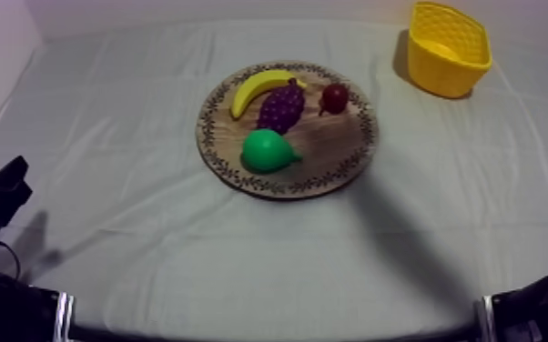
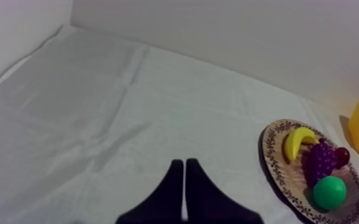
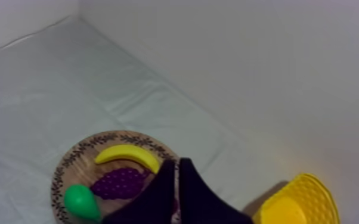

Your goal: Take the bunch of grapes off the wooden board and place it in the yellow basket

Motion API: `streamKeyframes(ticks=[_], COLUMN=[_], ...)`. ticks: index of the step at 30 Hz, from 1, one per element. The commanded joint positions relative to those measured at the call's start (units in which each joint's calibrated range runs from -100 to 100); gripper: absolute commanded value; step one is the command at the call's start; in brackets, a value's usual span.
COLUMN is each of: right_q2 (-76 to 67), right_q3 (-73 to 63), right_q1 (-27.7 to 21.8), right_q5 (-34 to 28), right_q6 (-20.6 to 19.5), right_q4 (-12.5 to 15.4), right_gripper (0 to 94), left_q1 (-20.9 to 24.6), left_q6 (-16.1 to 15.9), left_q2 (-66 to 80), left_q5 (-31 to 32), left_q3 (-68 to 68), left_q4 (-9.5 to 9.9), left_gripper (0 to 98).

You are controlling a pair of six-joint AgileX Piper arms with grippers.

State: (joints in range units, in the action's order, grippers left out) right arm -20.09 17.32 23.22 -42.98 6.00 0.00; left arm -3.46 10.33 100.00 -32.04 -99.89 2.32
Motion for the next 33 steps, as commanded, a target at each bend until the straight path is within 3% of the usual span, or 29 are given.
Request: streamKeyframes(ticks=[1,9,24,33], right_q2=[2.2,8.4,22.7,27.5], right_q3=[-1.4,-5.6,-19.6,-25.3], right_q1=[1.7,4.2,5.5,5.6], right_q5=[0.0,1.0,-3.7,-6.8], right_q6=[-1.1,-3.0,-7.0,-12.1], right_q4=[-0.9,-2.2,-3.8,-6.2], right_gripper=[0.6,0.6,0.6,0.5], left_q1=[0.0,0.0,0.0,0.0], left_q6=[0.0,0.0,0.0,0.0], left_q2=[0.0,0.0,0.0,0.0], left_q5=[0.0,0.0,0.0,0.0], left_q3=[0.0,0.0,0.0,0.0], left_q4=[0.0,0.0,0.0,0.0], left_gripper=[0.1,0.1,0.1,0.1])
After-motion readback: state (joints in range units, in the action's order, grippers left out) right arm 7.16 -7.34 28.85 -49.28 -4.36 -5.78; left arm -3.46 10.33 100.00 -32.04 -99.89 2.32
